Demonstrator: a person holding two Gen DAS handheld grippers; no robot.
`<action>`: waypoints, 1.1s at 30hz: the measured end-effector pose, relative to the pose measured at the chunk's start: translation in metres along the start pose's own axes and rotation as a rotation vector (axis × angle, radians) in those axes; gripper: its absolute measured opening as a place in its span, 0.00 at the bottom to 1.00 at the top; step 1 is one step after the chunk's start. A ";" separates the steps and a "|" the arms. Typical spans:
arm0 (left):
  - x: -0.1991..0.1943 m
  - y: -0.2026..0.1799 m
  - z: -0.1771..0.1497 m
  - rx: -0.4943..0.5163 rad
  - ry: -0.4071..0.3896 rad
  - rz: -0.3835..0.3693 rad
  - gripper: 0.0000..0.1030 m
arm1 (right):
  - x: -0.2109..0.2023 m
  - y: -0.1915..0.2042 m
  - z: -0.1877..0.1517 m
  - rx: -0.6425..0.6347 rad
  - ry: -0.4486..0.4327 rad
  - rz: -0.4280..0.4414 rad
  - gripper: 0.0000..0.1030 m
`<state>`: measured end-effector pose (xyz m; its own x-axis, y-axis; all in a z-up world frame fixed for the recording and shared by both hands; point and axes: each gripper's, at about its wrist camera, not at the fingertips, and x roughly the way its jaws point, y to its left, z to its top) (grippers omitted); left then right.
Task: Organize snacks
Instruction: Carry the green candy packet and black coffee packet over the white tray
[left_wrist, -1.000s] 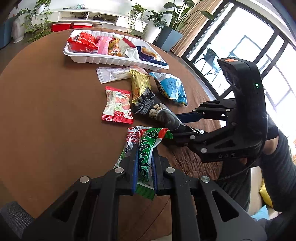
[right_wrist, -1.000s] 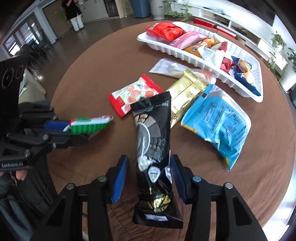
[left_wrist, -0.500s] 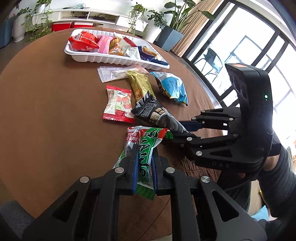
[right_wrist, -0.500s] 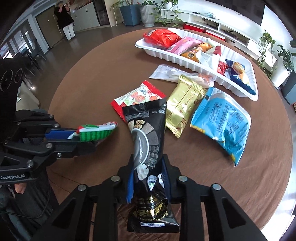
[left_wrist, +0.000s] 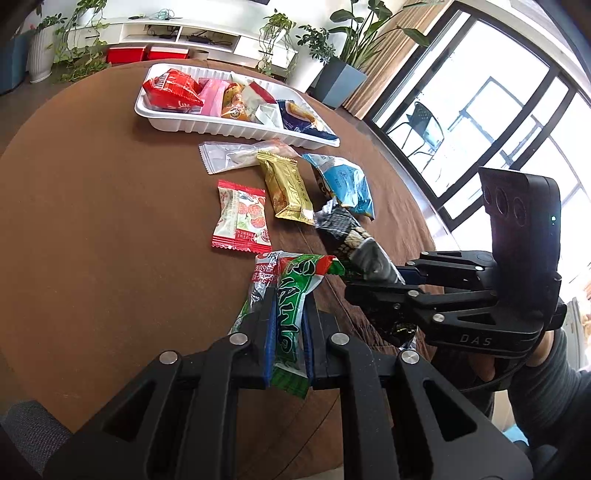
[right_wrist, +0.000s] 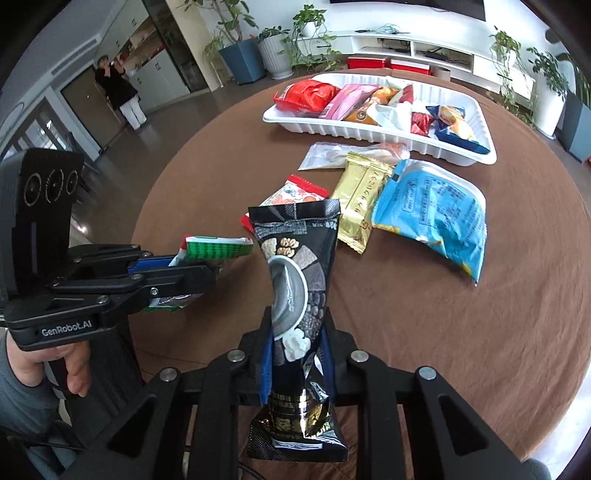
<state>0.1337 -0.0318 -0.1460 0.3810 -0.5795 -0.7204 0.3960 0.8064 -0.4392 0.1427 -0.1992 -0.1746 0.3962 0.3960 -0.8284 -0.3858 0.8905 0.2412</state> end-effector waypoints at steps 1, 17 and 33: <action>-0.001 0.001 0.001 -0.002 -0.003 -0.001 0.10 | 0.000 -0.003 0.001 0.010 -0.006 0.005 0.22; -0.038 0.025 0.054 -0.022 -0.115 0.025 0.10 | -0.059 -0.076 0.013 0.239 -0.180 -0.024 0.22; -0.046 0.026 0.184 0.052 -0.201 0.071 0.10 | -0.106 -0.105 0.117 0.225 -0.336 -0.059 0.22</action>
<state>0.2801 -0.0061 -0.0251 0.5662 -0.5372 -0.6251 0.4025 0.8420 -0.3591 0.2390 -0.3086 -0.0530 0.6769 0.3603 -0.6418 -0.1764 0.9260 0.3337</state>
